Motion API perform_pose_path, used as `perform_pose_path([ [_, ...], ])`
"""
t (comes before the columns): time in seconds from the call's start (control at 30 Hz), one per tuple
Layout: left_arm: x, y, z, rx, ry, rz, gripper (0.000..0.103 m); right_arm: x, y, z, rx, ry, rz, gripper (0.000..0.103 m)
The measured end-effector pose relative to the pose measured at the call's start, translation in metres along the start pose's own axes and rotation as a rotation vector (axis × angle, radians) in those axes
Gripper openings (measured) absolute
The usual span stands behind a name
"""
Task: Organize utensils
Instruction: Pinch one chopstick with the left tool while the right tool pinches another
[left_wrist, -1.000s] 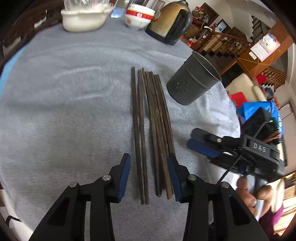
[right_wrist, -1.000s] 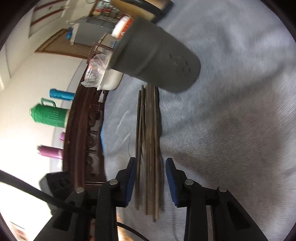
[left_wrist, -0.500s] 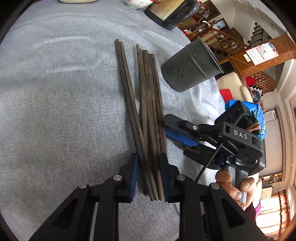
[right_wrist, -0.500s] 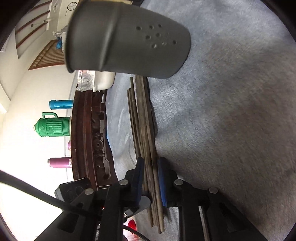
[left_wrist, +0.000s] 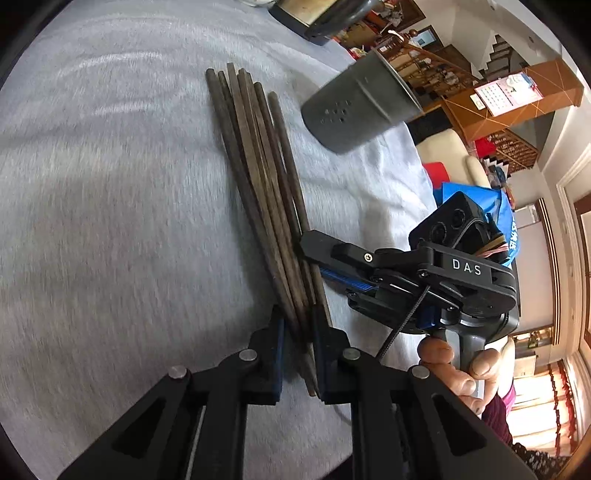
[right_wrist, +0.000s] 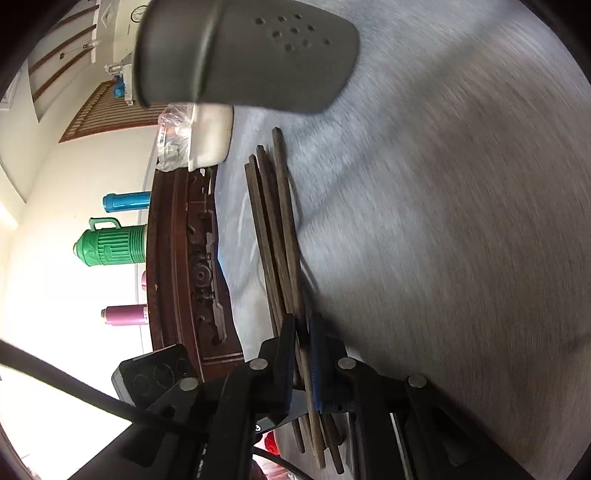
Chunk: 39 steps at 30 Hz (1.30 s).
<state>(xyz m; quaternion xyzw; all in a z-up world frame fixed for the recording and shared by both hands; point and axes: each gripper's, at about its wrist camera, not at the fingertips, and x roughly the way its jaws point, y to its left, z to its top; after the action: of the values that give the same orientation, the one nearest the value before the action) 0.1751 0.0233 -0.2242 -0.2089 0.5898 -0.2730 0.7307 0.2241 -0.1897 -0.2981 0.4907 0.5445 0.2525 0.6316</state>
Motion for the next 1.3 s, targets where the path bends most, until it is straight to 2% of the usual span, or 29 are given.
perform_pose_path([
  [0.27,-0.014,-0.005,-0.037,0.015,0.008,0.001,0.014,-0.01,-0.008,-0.039,0.033,0.021,0.022,0.008],
  [0.4,-0.019,-0.001,-0.045,0.028,0.017,0.039,0.015,-0.017,-0.007,-0.041,0.012,0.0,-0.006,0.011],
  [0.43,-0.022,0.0,-0.046,0.036,0.009,0.052,0.017,-0.024,-0.006,-0.038,0.006,-0.023,-0.021,0.012],
  [0.47,-0.025,0.0,-0.045,0.044,0.002,0.08,0.024,-0.031,-0.004,-0.034,-0.004,-0.042,-0.03,0.013],
  [0.57,-0.039,-0.001,-0.036,0.054,-0.038,0.137,0.046,-0.054,0.012,-0.021,-0.074,-0.101,-0.091,0.026],
  [0.6,-0.045,-0.001,-0.029,0.054,-0.059,0.157,0.047,-0.058,0.018,-0.018,-0.096,-0.118,-0.112,0.028],
  [0.77,-0.054,0.005,0.005,0.033,-0.093,0.181,0.047,-0.056,0.045,0.008,-0.201,-0.137,-0.228,0.029],
  [0.87,-0.047,0.015,0.023,-0.002,-0.091,0.197,0.046,-0.039,0.054,0.018,-0.245,-0.118,-0.259,0.029],
  [1.0,-0.037,0.025,0.041,-0.051,-0.075,0.176,0.045,-0.012,0.063,0.026,-0.304,-0.083,-0.299,0.029],
  [1.1,-0.037,0.022,0.049,-0.05,-0.083,0.163,0.045,0.004,0.069,0.031,-0.335,-0.075,-0.345,0.028],
  [1.3,-0.029,0.02,0.076,-0.056,-0.086,0.182,0.042,0.012,0.079,0.038,-0.383,-0.112,-0.42,0.025],
])
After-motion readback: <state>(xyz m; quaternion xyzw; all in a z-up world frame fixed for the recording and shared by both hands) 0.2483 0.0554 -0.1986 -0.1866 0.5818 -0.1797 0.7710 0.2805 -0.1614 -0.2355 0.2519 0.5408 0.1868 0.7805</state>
